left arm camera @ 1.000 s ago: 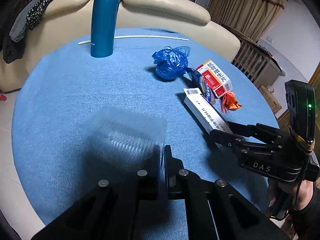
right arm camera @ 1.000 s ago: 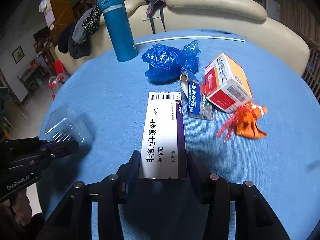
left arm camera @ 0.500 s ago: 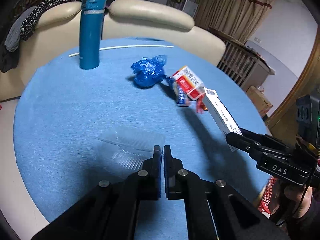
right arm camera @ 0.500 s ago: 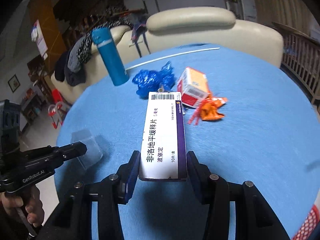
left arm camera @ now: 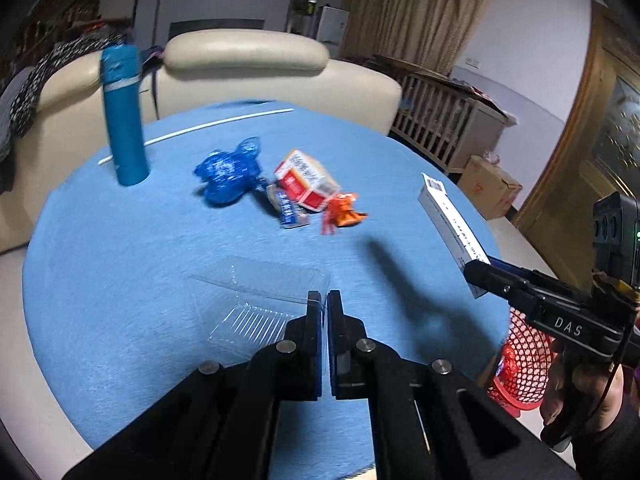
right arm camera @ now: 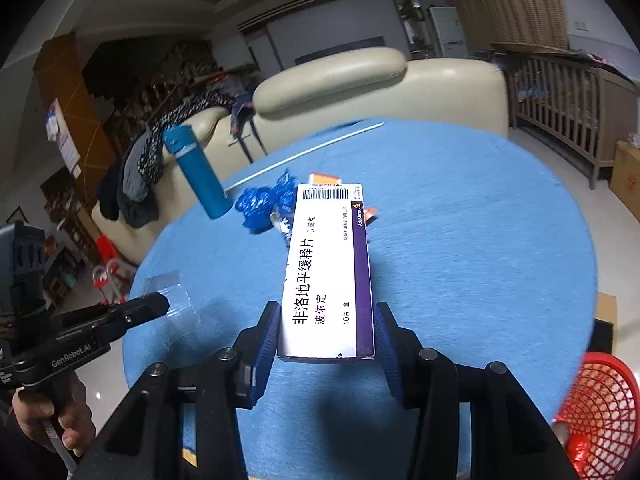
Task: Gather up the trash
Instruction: 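Carry the clear tray and white medicine box over the red basket with both tools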
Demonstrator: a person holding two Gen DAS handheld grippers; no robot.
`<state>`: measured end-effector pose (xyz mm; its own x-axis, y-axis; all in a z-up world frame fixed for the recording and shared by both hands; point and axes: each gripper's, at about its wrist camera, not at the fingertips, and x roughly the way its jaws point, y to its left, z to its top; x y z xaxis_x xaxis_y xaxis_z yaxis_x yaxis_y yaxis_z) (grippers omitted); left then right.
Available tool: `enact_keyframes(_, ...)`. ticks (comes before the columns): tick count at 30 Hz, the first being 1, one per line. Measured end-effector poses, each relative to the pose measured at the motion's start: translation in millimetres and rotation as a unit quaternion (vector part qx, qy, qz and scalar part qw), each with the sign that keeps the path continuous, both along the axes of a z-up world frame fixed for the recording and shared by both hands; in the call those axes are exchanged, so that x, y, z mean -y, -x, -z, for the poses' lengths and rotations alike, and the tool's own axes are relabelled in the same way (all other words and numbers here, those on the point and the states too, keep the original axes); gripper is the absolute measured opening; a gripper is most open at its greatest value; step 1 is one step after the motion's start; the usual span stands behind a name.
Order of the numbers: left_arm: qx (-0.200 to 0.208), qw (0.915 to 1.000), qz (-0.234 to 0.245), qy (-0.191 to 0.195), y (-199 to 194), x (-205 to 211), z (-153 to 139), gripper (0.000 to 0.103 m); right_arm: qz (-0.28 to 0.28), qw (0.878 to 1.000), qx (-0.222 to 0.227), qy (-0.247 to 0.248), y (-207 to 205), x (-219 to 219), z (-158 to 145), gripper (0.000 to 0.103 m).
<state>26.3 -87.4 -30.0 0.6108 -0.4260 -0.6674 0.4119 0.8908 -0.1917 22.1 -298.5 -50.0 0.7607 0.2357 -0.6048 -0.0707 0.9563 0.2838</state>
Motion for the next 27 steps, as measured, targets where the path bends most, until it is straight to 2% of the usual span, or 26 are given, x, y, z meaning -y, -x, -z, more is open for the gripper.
enact_keyframes(12, 0.036, 0.9956, 0.084, -0.020, 27.1, 75.4, -24.6, 0.002, 0.066, 0.997, 0.033, -0.010, 50.3, 52.4, -20.3, 0.049)
enact_keyframes(27, 0.057, 0.9798, 0.187, -0.044, 63.4, 183.2, -35.9, 0.002, 0.161, 0.986, 0.041, -0.007, 120.7, 128.4, -19.0, 0.049)
